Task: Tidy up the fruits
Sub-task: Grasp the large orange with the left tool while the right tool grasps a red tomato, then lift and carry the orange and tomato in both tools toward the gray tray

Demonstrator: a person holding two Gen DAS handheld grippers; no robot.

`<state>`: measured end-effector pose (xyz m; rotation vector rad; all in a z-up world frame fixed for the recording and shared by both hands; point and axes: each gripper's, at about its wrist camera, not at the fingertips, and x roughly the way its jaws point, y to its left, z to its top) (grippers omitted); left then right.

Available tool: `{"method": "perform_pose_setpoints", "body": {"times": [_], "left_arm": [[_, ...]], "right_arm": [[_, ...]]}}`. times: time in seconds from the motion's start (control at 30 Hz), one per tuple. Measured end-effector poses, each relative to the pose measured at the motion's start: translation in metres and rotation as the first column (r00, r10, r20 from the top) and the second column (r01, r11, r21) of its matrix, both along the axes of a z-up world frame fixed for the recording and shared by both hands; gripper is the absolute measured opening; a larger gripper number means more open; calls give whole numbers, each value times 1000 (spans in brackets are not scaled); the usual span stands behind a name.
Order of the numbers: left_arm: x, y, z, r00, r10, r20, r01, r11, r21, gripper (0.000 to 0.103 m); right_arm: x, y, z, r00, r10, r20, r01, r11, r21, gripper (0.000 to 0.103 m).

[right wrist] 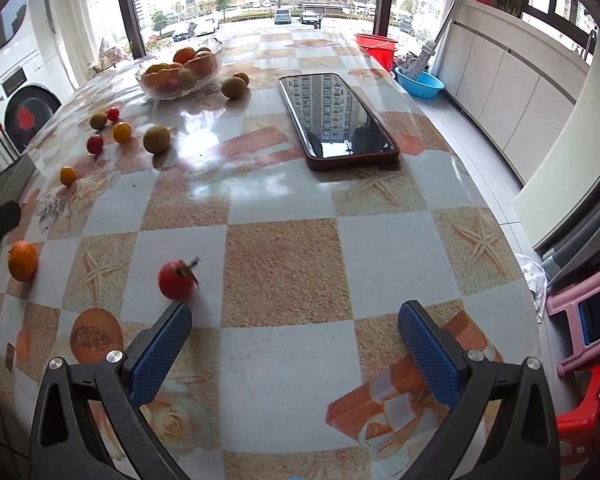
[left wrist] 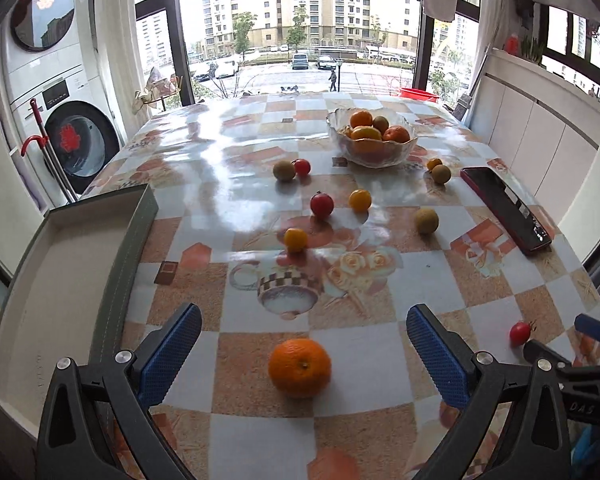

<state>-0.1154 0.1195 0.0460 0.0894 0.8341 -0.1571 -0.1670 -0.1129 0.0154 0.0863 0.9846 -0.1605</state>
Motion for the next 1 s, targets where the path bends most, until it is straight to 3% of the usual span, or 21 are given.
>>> {"method": "perform_pose_setpoints", "body": {"times": [0.1, 0.23, 0.27, 0.4, 0.47, 0.5, 0.53, 0.57, 0.6, 0.7, 0.83, 1.0], "left_arm": [[8, 5, -21, 996, -7, -84, 8, 1000, 14, 103], [14, -5, -39, 992, -26, -123, 34, 997, 63, 103], [15, -7, -40, 993, -31, -118, 38, 998, 53, 103], [16, -11, -41, 992, -44, -120, 50, 997, 54, 103], [17, -10, -42, 991, -47, -126, 54, 997, 51, 103], [20, -11, -41, 990, -51, -129, 57, 997, 46, 97], [20, -11, -40, 990, -62, -127, 66, 997, 32, 92], [22, -12, -38, 989, -75, -124, 78, 997, 16, 76], [22, -12, -36, 988, -90, -122, 90, 996, 1, 59], [20, -14, -34, 988, -118, -102, 119, 993, -1, 37], [15, -15, -34, 989, -130, -72, 131, 991, 9, 37], [15, -8, -34, 989, -134, -69, 132, 991, -34, 37]], "right_arm": [[13, 28, 0, 998, 70, 5, -69, 996, -50, 103], [19, 51, -8, 990, 137, 27, -135, 989, -67, 96], [22, 52, -7, 990, 137, 34, -135, 989, -63, 95], [40, 36, -5, 996, 79, 44, -80, 997, 18, 75], [52, 34, -3, 996, 75, 48, -77, 996, 44, 72], [57, 34, -3, 995, 82, 48, -84, 996, 34, 66], [60, 35, -2, 994, 94, 52, -95, 995, 27, 47], [60, 33, -1, 993, 104, 60, -107, 993, 46, 29], [59, 29, -1, 992, 107, 68, -113, 989, 94, 21], [43, 15, 1, 989, 88, 120, -111, 973, 201, 21], [30, 10, 2, 986, 110, 127, -134, 971, 197, 21], [31, 6, 0, 988, 111, 106, -130, 972, 193, 21]]}}
